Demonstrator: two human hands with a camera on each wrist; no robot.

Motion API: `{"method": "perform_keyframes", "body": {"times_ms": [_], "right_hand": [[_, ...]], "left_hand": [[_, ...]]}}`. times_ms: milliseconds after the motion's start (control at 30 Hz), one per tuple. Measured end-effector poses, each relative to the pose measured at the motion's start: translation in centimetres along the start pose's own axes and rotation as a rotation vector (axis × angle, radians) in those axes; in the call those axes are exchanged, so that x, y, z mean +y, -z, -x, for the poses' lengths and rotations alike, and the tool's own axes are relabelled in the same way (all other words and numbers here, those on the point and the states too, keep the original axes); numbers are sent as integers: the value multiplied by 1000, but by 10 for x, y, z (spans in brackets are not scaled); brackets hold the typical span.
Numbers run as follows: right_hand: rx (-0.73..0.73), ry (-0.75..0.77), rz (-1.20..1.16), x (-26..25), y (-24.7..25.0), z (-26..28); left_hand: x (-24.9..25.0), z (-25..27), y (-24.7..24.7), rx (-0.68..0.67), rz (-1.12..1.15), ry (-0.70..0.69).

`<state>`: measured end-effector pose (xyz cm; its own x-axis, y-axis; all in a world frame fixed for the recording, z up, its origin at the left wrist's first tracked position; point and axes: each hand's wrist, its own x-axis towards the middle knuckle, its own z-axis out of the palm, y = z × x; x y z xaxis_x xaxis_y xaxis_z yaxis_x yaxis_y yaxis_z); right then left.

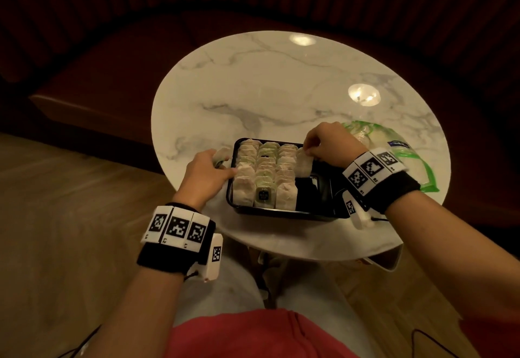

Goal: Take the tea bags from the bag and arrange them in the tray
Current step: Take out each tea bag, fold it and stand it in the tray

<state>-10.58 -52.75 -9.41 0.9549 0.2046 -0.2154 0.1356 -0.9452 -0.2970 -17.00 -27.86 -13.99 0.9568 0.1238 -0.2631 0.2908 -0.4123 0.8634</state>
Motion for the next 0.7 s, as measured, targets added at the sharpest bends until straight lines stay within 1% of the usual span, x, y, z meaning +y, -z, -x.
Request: {"method": "perform_keyframes", "body": {"times_ms": [100,200,267,333,400,500,567,633,700], "right_hand": [[36,5,-43,4,2,4],[136,59,-113,-1,7,14],[156,140,-256,-14,11,26],[105,232,-443,-30,13,39],[79,305,-536,-41,13,49],[100,382,-499,-48,12,52],[110,388,-472,-46,12,51],[126,363,-472,-41,12,50],[152,317,-467,-34,12,50]], "left_hand": [[6,1,1,8,-4,-32],[17,5,-1,-20,74,-82],[27,10,-7,-82,180,-84],[39,17,-14,-171,260,-64],[48,23,-21,-265,280,-66],[55,29,-28,-411,264,-82],[57,33,-31,-484,249,-74],[57,34,-32,-499,269,-58],[54,31,-31,-431,277,-49]]}}
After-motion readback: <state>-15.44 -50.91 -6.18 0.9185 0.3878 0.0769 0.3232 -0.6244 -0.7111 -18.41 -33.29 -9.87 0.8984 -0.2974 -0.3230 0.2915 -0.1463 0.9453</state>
